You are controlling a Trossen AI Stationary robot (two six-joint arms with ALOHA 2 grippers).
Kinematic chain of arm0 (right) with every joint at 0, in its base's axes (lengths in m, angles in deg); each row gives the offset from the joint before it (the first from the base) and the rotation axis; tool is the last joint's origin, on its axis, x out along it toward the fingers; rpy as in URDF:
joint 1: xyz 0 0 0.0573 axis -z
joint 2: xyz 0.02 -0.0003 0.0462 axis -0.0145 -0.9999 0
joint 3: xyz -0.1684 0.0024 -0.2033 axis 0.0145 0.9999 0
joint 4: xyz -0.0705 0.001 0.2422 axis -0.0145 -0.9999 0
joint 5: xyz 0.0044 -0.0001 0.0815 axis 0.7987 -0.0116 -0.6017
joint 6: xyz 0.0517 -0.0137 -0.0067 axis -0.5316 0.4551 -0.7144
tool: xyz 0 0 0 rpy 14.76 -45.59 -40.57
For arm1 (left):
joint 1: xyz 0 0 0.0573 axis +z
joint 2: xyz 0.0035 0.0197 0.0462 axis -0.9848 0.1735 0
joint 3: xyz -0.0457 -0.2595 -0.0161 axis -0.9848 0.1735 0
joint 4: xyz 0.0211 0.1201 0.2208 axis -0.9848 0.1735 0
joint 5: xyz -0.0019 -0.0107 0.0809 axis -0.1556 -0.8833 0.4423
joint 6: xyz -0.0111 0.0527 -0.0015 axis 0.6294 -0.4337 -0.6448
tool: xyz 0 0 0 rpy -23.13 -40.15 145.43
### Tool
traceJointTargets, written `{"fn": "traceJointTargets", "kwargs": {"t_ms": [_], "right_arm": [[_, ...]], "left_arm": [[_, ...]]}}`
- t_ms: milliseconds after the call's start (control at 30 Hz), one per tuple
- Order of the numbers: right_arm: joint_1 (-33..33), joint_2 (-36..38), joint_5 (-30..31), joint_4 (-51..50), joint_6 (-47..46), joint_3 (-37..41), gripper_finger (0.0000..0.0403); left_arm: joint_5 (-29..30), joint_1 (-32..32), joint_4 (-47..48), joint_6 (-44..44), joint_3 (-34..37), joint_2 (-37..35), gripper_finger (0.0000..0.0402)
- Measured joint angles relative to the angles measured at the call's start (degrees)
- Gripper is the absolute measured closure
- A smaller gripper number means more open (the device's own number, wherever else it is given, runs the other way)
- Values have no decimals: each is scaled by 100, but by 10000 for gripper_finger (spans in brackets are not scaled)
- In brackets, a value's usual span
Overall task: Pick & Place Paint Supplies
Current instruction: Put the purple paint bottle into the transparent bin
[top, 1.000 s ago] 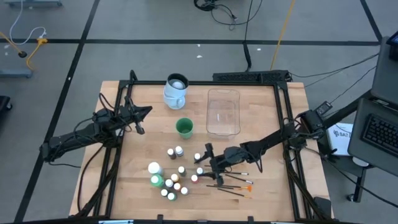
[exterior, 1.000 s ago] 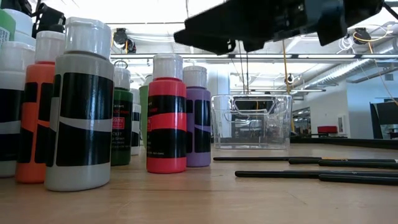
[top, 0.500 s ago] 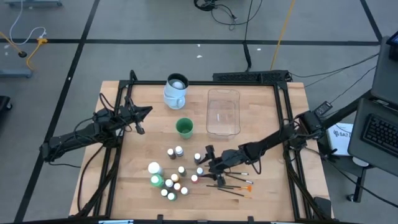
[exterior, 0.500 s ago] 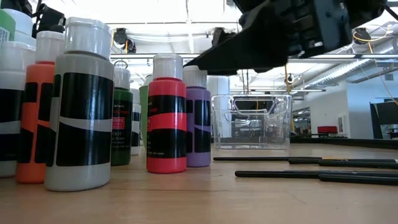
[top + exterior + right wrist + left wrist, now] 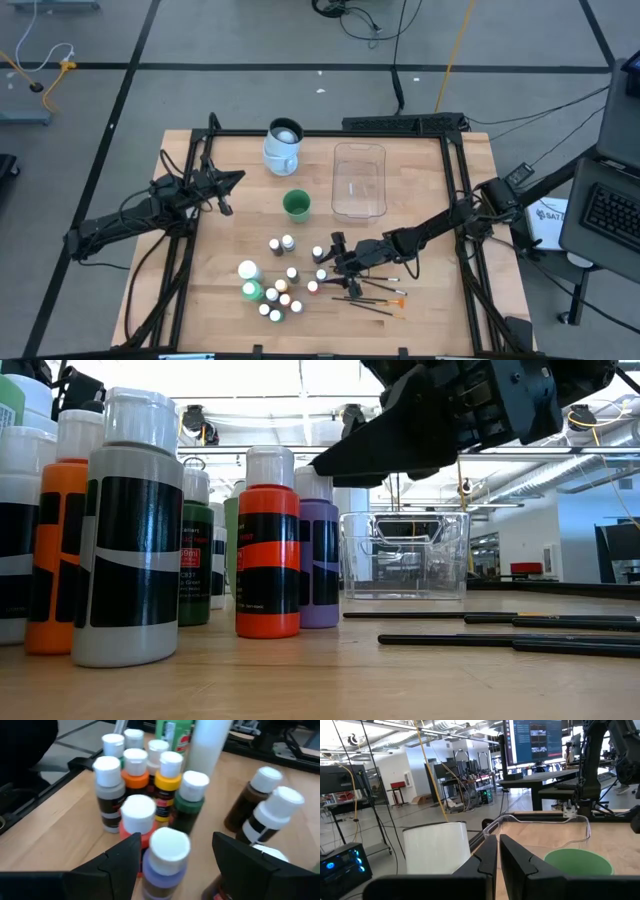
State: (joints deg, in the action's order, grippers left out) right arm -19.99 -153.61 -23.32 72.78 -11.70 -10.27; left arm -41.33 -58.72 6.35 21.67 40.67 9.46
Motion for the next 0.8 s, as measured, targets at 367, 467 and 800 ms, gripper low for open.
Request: {"fn": "traceJointTargets", "kwargs": {"t_ms": [367,467,800], "right_arm": [[46,0,-31,-75,-301,0,165],[70,-69,-29,-34,-377,0,165],[111,-192,-167,209,-355,4,165]], "left_arm": [[35,-1,0,-17,0,1,376],[35,0,0,-15,0,1,376],[35,1,5,-17,0,0,376]]}}
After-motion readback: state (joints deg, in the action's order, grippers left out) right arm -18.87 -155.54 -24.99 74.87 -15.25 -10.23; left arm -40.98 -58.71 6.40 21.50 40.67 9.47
